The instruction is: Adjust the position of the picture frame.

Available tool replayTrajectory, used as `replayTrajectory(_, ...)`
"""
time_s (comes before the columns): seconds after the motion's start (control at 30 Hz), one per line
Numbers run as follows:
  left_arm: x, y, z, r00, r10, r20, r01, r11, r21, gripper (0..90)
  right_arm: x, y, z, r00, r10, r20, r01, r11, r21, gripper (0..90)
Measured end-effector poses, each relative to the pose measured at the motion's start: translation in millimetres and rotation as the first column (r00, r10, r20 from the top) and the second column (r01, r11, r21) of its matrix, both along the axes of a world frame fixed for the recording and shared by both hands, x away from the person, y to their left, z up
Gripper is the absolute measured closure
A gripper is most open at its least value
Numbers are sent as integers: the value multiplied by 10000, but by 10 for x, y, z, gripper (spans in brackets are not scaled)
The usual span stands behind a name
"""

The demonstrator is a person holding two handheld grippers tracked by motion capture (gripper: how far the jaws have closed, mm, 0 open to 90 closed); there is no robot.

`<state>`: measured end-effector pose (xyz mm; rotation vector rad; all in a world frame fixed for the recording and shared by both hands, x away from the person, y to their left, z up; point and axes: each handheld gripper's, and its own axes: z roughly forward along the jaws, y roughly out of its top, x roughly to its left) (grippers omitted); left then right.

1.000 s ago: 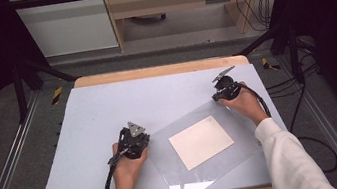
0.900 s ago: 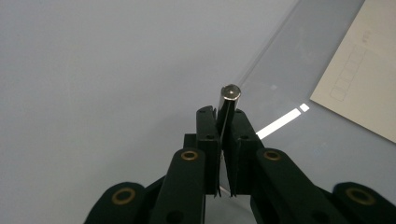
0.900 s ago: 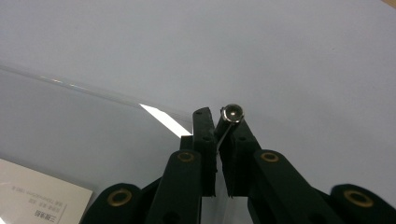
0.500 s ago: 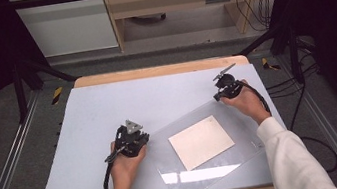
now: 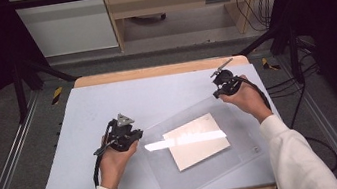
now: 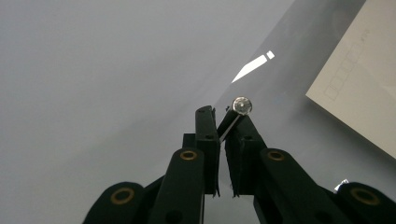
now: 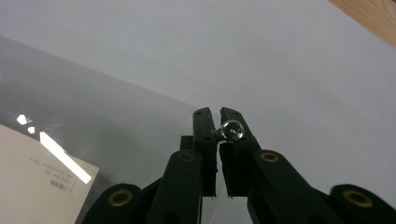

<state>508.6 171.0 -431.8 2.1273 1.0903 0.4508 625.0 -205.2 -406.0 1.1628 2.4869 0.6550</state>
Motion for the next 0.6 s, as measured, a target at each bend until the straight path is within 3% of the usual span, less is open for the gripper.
replayTrajectory(0.27,33,94,164,9999,-125,49,123,9996,241,816,-26,86,53,9997,102,-242,-105,9999,-136,856)
replayTrajectory(0.6,238,265,370,9986,-465,-233,470,9987,212,806,-120,122,125,9997,10,-264,-9,10000,47,856)
